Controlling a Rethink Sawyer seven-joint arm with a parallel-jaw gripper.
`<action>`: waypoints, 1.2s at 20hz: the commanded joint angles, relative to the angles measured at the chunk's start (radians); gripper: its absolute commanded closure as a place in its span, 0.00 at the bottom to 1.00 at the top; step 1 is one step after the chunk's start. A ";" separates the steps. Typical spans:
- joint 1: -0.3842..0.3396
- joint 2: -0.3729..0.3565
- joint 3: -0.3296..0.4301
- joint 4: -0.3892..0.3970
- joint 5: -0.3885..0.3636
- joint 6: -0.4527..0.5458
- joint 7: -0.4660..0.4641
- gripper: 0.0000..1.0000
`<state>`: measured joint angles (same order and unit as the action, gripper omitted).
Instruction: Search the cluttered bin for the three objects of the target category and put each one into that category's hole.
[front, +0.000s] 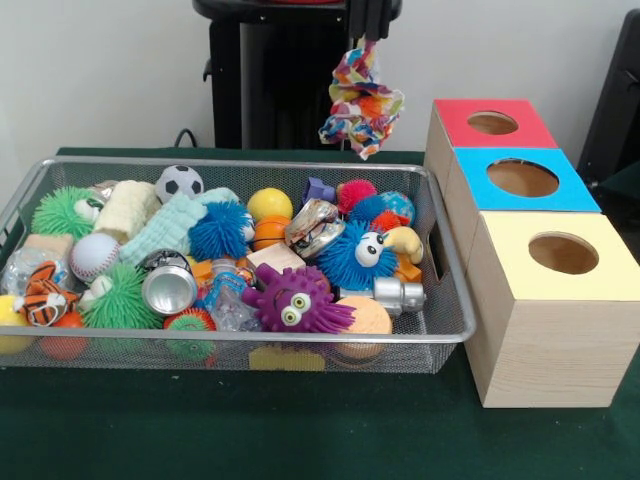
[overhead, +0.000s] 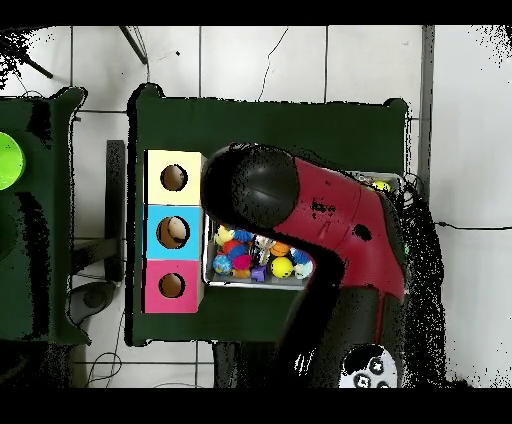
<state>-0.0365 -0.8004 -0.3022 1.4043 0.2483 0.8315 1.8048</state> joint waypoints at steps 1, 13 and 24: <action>0.012 0.033 -0.008 0.061 0.029 0.118 0.316 1.00; 0.058 0.049 -0.036 0.012 0.032 0.166 0.407 1.00; 0.112 0.093 -0.014 -0.055 0.046 0.196 0.484 1.00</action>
<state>0.0576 -0.7706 -0.3526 1.3756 0.2629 0.8961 1.9898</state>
